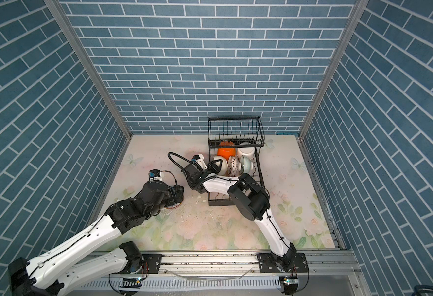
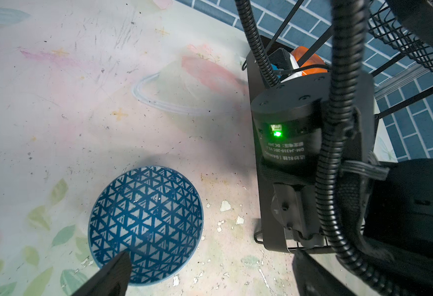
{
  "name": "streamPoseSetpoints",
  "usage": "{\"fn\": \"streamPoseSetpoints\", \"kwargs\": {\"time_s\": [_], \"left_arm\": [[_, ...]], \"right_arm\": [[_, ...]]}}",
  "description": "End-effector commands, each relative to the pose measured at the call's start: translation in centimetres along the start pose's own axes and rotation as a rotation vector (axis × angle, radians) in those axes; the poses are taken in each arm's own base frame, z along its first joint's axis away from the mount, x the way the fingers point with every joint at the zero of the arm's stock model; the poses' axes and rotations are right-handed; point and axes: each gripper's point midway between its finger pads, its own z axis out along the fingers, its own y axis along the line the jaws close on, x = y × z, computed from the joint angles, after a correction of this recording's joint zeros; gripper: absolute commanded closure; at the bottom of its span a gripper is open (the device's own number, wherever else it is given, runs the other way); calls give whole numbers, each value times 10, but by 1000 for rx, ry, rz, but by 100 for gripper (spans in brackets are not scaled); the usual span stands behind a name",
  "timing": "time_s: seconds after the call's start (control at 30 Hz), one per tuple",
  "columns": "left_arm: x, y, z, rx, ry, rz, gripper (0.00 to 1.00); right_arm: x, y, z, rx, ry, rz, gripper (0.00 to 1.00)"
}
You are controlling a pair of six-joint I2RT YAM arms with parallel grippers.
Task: Load bowls into a dish rack
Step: Place the bowl in the dish rack.
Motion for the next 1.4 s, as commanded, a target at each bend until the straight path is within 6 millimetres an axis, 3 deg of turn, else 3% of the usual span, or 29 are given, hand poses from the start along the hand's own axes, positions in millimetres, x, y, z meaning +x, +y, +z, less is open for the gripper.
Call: {"fn": "streamPoseSetpoints", "kwargs": {"time_s": [0.0,0.2,0.4,0.53,1.0,1.37], "left_arm": [[1,9,-1,-29,-8,10,0],[-1,10,-3,-30,-14,9,0],[-2,11,-6,-32,-21,10,0],[-3,13,-7,-42,-24,14,0],[-5,16,-10,-59,-28,21,0],[-5,19,-11,-70,-30,24,0]], "right_arm": [[13,22,3,-45,14,-52,48],[9,9,1,-41,7,-26,30],[6,-4,-4,-53,-4,1,20],[7,-14,-9,-99,-5,36,17],[24,-11,-30,-335,11,144,15],[32,-24,-44,-420,13,212,15]]}}
